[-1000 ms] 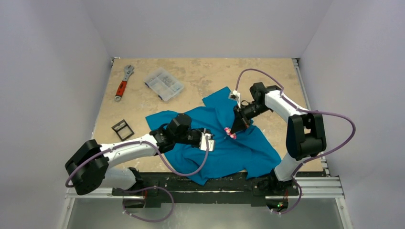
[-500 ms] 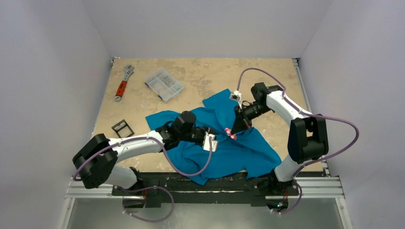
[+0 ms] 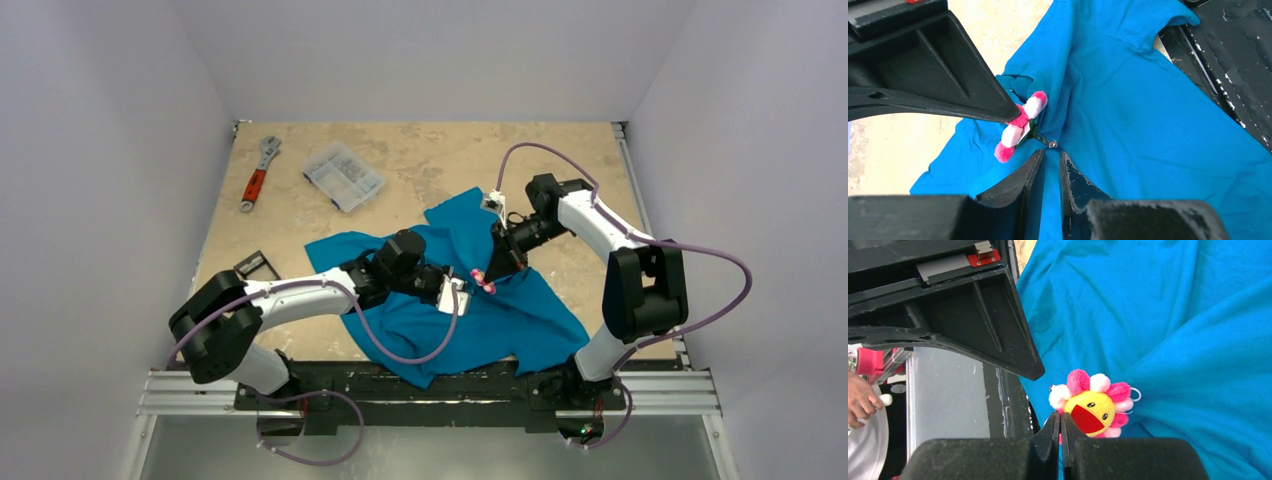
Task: Remove the brooch from the garment
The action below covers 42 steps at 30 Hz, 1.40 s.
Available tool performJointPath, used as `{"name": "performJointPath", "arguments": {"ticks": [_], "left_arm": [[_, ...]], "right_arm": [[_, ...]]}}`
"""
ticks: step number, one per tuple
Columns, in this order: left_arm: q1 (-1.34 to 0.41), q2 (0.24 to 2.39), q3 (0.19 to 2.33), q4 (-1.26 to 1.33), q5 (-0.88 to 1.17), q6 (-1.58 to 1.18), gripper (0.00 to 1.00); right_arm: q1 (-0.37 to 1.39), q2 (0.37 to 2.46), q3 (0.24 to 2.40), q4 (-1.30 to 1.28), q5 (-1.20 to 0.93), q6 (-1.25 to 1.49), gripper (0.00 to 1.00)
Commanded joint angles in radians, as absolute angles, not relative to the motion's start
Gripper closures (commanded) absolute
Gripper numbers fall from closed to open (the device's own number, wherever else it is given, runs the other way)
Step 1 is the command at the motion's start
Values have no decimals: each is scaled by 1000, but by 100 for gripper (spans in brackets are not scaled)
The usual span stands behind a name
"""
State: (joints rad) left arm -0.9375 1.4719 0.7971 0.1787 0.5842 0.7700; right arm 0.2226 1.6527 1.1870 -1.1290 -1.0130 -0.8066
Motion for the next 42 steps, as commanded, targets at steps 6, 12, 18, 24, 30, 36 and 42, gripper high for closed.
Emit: {"name": "performJointPath", "arguments": {"ticks": [6, 12, 18, 24, 30, 36, 42], "left_arm": [[-946, 1508, 853, 222, 620, 756, 84], [-952, 1523, 863, 224, 615, 751, 81], [-953, 1546, 881, 234, 604, 736, 85], [-953, 1572, 892, 255, 574, 726, 87], [-954, 1597, 897, 288, 557, 723, 90], [-953, 1606, 906, 349, 533, 699, 96], [-953, 1602, 910, 370, 546, 690, 100]], "right_arm": [[227, 1620, 1201, -1157, -1035, -831, 100], [226, 1620, 1201, -1158, -1035, -830, 100], [227, 1612, 1197, -1166, -1039, -834, 100], [227, 1611, 1198, -1182, -1043, -847, 100], [227, 1613, 1200, -1193, -1051, -851, 100], [228, 1616, 1180, -1195, -1044, -857, 100], [233, 1632, 1184, -1176, -1049, -839, 100]]}}
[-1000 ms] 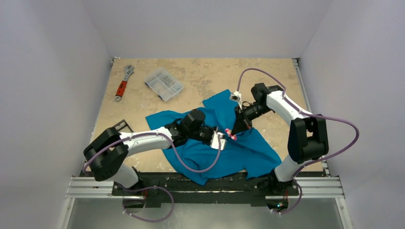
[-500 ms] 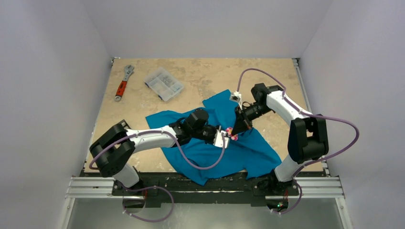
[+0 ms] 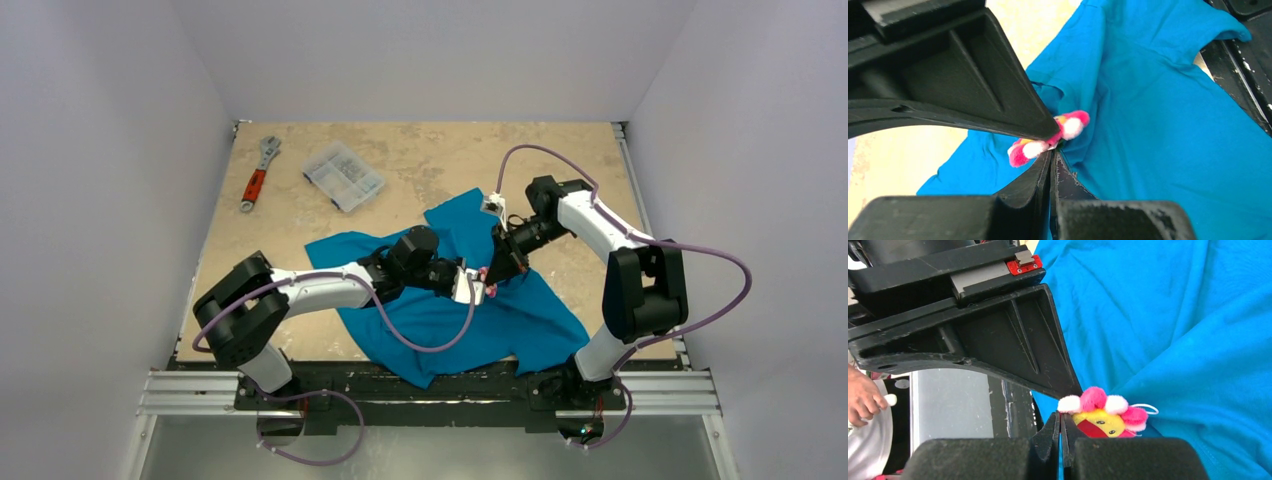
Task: Remove the brooch from the garment
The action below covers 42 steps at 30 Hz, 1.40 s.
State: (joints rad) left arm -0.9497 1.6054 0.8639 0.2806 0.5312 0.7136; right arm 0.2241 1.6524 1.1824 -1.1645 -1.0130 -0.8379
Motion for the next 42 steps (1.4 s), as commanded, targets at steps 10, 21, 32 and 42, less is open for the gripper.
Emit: {"name": "performJointPath", "arguments": {"ticks": [10, 21, 32, 42], "left_arm": [[-898, 1422, 796, 255, 595, 728, 78], [-907, 1425, 741, 226, 615, 851, 66], [-946, 1546, 809, 289, 578, 916, 62], [-989, 1580, 826, 348, 513, 851, 63]], "right_arm": [[233, 1651, 1245, -1193, -1020, -862, 100], [233, 1670, 1255, -1201, -1037, -868, 100], [233, 1676, 1259, -1224, -1035, -881, 100], [233, 1687, 1267, -1231, -1040, -883, 100]]}}
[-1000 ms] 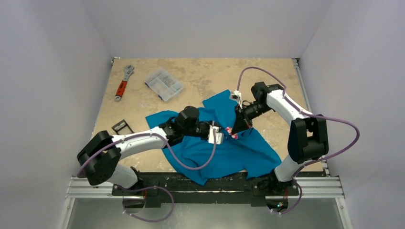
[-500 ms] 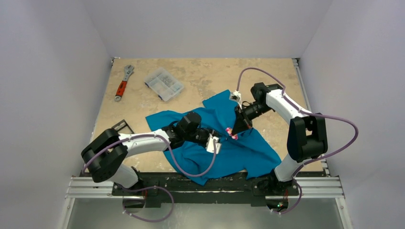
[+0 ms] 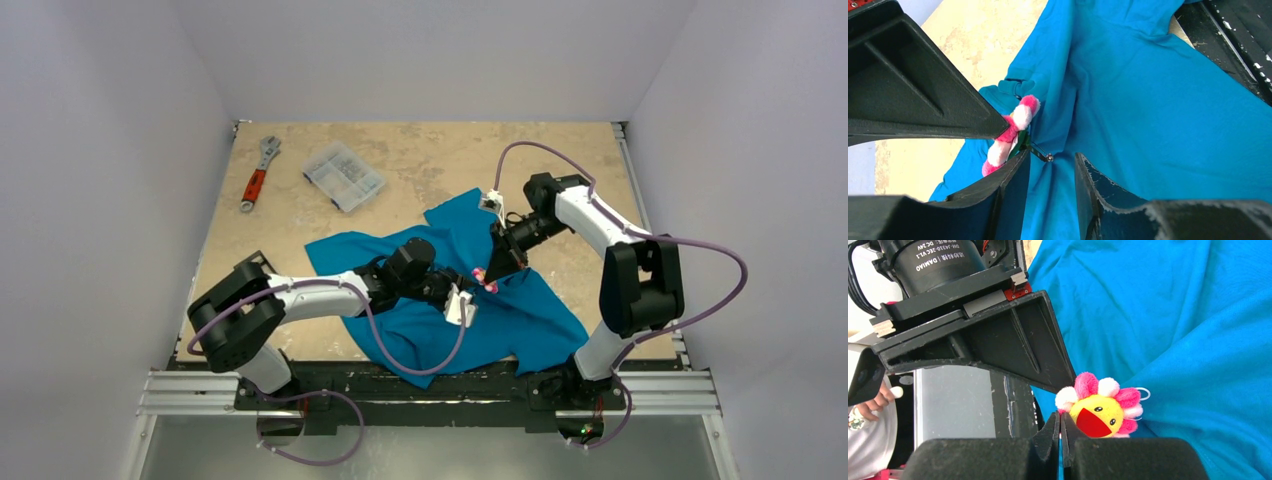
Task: Remove the brooch from the garment
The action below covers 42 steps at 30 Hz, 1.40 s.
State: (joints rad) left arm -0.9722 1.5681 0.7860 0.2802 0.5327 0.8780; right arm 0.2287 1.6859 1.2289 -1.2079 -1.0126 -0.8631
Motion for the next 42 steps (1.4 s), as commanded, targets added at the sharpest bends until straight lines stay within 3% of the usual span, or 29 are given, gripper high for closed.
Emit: {"name": "performJointPath", "arguments": {"ticks": [1, 15, 22, 24, 35, 42], "left_arm": [[-990, 1584, 830, 349, 502, 845, 64], [-993, 1598, 862, 378, 431, 746, 93], [-986, 1581, 908, 281, 477, 654, 100], [-972, 1582, 938, 238, 506, 582, 100], [-822, 1659, 1147, 95, 770, 240, 100], [-802, 1689, 1244, -39, 887, 260, 100]], "right_arm": [[232, 1688, 1267, -1235, -1041, -886, 100], [233, 1689, 1273, -1235, -1041, -894, 98], [183, 1651, 1326, -1180, -981, -829, 46], [135, 1632, 1339, -1179, -966, -824, 41], [68, 1508, 1209, -1172, -984, -928, 30], [112, 1505, 1221, -1120, -1004, -925, 33]]}}
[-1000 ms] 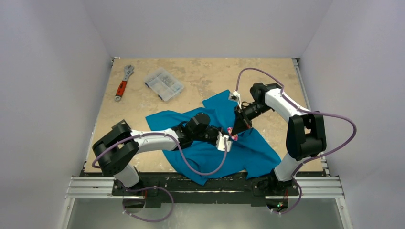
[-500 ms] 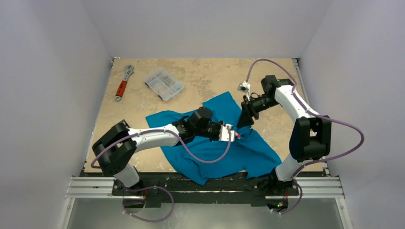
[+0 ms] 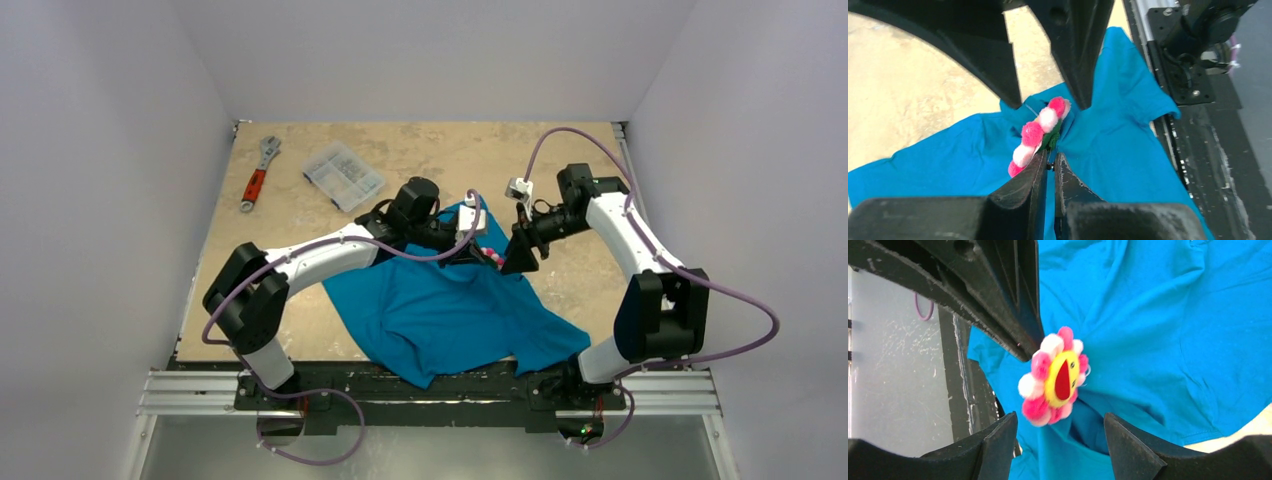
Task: Remove the brooch from the garment
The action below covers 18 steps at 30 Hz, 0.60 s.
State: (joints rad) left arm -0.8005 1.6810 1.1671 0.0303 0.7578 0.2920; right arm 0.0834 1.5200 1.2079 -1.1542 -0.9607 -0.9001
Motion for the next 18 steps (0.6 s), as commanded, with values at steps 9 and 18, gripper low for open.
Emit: {"name": "performJointPath", "arguments": {"ticks": [9, 18], "left_arm": [[-798, 1712, 1278, -47, 920, 206, 100], [-781, 1737, 1299, -25, 925, 145, 100]], "right_arm": [[135, 1504, 1200, -1151, -1039, -966, 43], [150, 1491, 1179, -1150, -1074, -956, 50]]}}
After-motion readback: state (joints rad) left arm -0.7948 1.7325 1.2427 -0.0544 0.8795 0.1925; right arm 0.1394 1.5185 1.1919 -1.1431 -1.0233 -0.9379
